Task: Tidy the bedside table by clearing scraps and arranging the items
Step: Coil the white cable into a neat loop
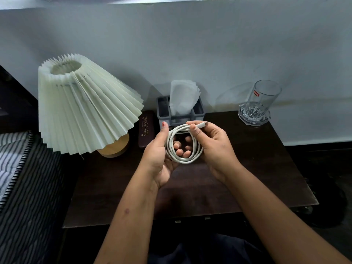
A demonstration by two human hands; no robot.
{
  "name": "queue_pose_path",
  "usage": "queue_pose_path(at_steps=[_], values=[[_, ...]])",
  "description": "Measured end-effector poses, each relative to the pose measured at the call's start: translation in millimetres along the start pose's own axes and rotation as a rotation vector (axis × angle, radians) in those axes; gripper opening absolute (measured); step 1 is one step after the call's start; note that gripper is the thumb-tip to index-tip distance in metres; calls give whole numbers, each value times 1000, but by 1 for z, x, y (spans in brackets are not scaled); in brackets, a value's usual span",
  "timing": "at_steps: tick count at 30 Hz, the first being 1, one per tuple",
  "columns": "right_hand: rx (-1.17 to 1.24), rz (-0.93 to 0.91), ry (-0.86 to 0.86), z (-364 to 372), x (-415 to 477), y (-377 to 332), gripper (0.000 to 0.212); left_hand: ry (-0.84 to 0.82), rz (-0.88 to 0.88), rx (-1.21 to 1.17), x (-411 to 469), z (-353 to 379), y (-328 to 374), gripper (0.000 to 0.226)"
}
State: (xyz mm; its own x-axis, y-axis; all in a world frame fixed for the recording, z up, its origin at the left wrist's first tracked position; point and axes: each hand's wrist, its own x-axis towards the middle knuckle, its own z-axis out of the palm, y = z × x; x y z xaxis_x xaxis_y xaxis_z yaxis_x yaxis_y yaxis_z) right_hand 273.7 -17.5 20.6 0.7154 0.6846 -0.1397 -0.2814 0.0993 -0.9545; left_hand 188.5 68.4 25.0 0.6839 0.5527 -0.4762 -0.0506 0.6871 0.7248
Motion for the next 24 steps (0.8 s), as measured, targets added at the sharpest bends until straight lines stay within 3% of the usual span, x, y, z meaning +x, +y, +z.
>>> queue_pose_path(at_steps=[4, 9, 19, 24], values=[[57, 33, -40, 0, 0, -1, 17, -113, 45, 50, -2, 1, 0, 27], [134, 40, -58, 3, -1, -6, 26, -50, 54, 53, 0, 0, 0, 21], [-210, -154, 0, -4, 0, -4, 18, -9, 223, 460, 0, -1, -11, 25], [-236, -207, 31, -2, 0, -3, 11, 6, 273, 497, 1, 2, -14, 28]])
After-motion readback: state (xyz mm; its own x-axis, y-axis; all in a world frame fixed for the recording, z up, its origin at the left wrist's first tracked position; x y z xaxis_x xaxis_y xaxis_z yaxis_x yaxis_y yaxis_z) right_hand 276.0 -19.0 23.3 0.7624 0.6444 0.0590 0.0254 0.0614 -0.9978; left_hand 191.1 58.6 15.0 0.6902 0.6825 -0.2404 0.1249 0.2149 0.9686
